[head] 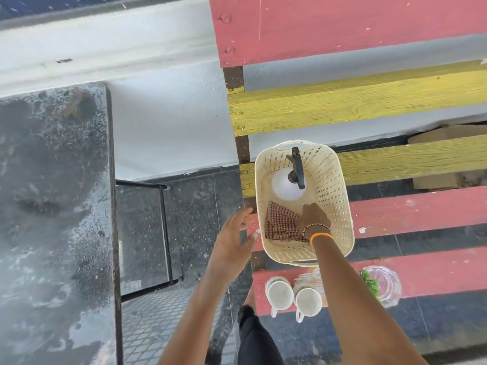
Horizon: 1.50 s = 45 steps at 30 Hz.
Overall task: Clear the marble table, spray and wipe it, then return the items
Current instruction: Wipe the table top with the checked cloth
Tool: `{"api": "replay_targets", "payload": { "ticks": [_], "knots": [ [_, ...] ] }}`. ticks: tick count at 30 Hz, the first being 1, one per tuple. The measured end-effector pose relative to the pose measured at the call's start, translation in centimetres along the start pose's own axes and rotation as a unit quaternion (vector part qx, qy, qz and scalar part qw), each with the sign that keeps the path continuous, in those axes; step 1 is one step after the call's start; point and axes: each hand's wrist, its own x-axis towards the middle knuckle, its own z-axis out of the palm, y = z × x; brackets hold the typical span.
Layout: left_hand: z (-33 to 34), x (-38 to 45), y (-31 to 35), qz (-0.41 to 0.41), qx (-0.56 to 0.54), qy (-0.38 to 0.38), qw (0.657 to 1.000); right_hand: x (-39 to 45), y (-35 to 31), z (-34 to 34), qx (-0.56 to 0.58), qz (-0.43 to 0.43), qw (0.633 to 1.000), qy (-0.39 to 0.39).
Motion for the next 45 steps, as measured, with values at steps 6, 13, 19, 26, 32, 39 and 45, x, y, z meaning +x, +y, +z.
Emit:
{"api": "replay_targets", "payload": {
  "ticks": [6, 13, 19, 26, 32, 39, 45],
  "knots": [
    [-2.9, -3.3, -1.1, 0.022, -0.046, -0.054, 0.997, -9.8, -3.5, -3.5, 0.152, -0.046, 0.986, 0.045],
    [-7.5, -9.4, -1.1, 0.125, -0.025, -0.006, 0.992, -23.3, -12.1, -8.0, 0.380, -0.172, 0.904, 0.088],
    [-18.3, -17.1, -5.4, 0.073, -0.152, 0.149, 0.974, -32.5, -20.9, -7.4, 0.547, -0.253, 0.793, -0.085],
    [-29.2, -29.3, -15.2, -0.013, -0.355, 0.128, 0.926, -42.1, -31.7, -0.6, 0.249, -0.485, 0.836, -0.063],
    [-35.3, -36.7, -21.7, -0.072, -0.450, 0.272, 0.848, -51.0, -38.1, 7.3, 0.143, -0.617, 0.765, -0.116],
    [-41.8, -43.1, -27.8, -0.074, -0.480, 0.317, 0.815, -55.7, -45.9, 13.1, 0.147, -0.633, 0.710, -0.271],
    [-46.9, -46.4, -31.5, -0.094, -0.425, 0.349, 0.830, -56.3, -53.7, 13.3, 0.261, -0.577, 0.726, -0.267]
  ]
}}
